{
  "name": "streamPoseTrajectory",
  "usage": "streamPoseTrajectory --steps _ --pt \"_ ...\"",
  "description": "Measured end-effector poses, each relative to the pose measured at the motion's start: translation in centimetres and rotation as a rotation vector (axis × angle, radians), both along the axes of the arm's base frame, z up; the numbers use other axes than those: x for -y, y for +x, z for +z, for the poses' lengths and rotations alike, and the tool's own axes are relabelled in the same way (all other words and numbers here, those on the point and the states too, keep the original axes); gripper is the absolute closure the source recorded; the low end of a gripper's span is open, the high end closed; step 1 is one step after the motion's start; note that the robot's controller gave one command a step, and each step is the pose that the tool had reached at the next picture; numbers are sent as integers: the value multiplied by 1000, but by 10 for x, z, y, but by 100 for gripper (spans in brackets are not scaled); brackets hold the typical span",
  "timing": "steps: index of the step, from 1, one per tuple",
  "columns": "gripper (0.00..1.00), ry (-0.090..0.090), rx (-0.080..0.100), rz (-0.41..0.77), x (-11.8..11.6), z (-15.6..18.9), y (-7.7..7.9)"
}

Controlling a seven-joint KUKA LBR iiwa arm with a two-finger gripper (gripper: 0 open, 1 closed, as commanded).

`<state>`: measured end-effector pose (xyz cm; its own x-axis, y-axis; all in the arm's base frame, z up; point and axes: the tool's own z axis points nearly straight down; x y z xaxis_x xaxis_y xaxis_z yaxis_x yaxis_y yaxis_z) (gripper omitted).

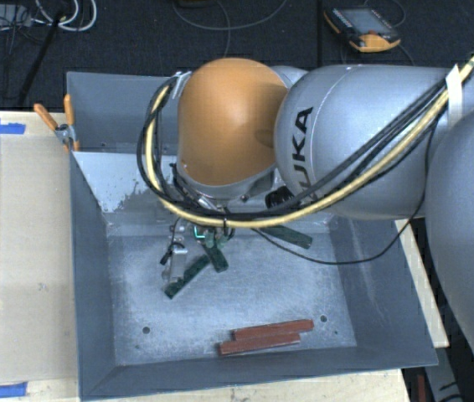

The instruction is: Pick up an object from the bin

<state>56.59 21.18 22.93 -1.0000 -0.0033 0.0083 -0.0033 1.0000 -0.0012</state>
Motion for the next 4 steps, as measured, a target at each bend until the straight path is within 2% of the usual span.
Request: streamPoseTrajectory --steps 1,2,3,4 --pt "0 -3 -2 66 88 -110 -20" --pt "0 3 6 115 53 -163 0" --pt "100 2 9 109 55 -159 1" --pt "100 3 18 125 67 -16 22"
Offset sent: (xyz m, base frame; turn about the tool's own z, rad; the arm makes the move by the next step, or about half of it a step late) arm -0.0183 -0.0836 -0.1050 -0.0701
